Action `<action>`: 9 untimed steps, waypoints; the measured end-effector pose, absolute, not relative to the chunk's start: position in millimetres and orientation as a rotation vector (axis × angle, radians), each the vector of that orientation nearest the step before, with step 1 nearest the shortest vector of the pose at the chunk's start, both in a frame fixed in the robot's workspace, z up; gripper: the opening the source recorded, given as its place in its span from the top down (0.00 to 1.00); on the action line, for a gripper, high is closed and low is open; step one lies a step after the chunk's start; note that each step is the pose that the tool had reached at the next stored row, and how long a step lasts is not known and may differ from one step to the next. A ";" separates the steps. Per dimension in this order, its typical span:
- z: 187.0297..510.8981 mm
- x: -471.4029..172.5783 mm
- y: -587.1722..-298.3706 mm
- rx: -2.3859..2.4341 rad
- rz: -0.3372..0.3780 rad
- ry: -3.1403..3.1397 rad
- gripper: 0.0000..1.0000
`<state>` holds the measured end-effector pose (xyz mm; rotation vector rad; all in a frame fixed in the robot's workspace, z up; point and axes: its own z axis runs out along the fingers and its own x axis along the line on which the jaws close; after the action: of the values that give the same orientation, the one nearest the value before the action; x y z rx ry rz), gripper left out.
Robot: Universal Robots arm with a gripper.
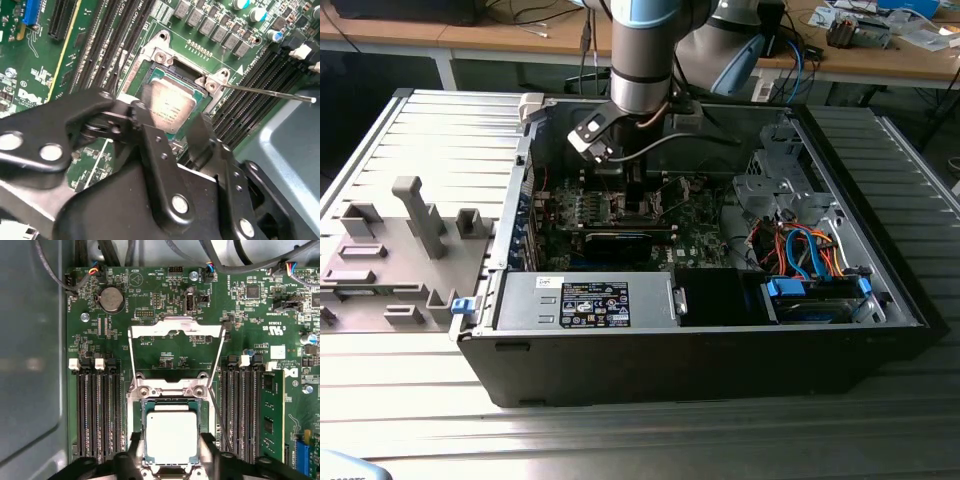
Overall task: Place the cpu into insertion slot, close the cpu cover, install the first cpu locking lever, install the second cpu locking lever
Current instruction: 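Place the cpu into insertion slot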
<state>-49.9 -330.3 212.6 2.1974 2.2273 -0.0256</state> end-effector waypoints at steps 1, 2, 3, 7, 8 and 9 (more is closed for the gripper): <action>213.5 -50.0 -330.4 2.192 -0.026 2.233 0.53; 214.8 -50.0 -330.4 2.189 -0.026 2.235 0.58; 217.5 -49.9 -330.3 2.187 -0.026 2.238 0.65; 229.4 -49.9 -330.3 2.179 -0.026 2.245 0.83; 231.3 -49.9 -330.3 2.178 -0.026 2.246 0.83; 235.0 -49.9 -330.3 2.177 -0.026 2.247 0.89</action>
<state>-49.9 -330.3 235.0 2.1767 2.2473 -0.0255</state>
